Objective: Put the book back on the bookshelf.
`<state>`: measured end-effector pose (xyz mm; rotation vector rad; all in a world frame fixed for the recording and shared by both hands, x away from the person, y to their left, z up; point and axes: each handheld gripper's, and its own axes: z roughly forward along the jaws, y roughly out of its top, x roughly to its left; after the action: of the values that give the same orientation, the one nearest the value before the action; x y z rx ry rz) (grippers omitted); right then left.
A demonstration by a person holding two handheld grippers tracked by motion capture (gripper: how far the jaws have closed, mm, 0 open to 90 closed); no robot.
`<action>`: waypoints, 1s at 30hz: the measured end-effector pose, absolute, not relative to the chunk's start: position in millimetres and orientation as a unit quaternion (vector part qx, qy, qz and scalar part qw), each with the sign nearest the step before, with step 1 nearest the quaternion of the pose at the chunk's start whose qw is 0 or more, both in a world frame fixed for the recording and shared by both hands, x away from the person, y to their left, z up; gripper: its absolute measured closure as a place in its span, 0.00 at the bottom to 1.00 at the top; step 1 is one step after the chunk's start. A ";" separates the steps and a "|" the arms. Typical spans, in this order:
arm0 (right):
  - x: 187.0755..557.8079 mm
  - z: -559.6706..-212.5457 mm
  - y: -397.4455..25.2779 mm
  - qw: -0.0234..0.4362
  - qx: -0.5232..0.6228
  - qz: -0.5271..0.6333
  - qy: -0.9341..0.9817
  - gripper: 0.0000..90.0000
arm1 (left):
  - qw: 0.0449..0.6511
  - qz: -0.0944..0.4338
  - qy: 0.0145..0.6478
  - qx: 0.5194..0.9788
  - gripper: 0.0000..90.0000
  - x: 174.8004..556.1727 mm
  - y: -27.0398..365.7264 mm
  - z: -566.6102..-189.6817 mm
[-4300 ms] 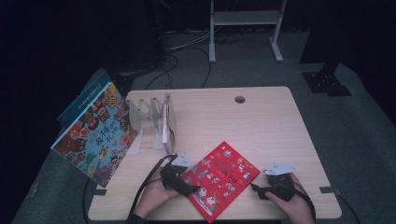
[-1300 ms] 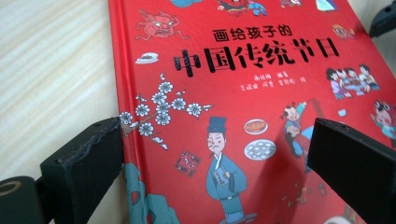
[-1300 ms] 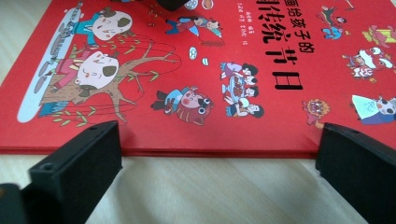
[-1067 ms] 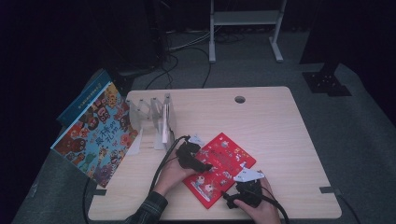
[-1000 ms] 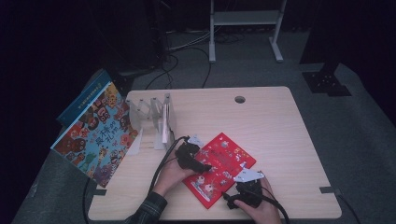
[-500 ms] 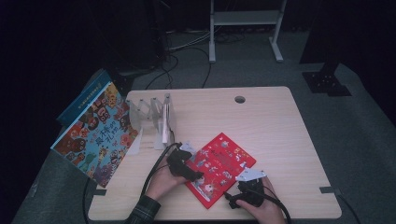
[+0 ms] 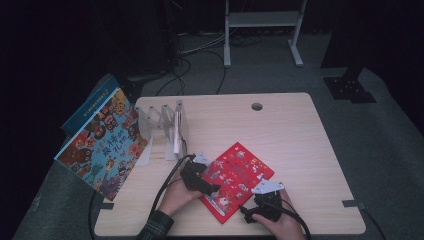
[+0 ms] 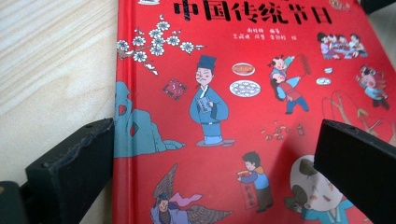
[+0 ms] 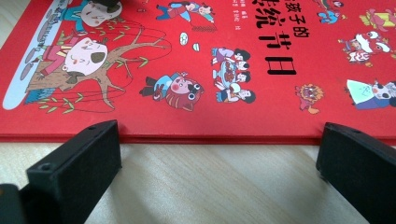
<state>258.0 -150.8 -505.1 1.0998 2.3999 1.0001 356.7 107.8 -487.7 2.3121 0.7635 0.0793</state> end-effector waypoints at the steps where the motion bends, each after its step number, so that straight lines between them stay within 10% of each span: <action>1: 258.0 -505.2 -150.7 0.159 0.385 0.350 0.839 0.00 | 0.351 0.026 0.299 0.887 0.00 357.6 108.5 -487.7; 30: 258.0 -505.1 -151.7 0.157 0.383 0.350 0.840 0.00 | 0.429 0.025 0.271 0.861 0.00 339.3 116.0 -426.9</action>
<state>258.0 -151.7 -505.1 1.0975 2.4042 1.0026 339.3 116.0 -426.9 2.1509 0.6775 0.0615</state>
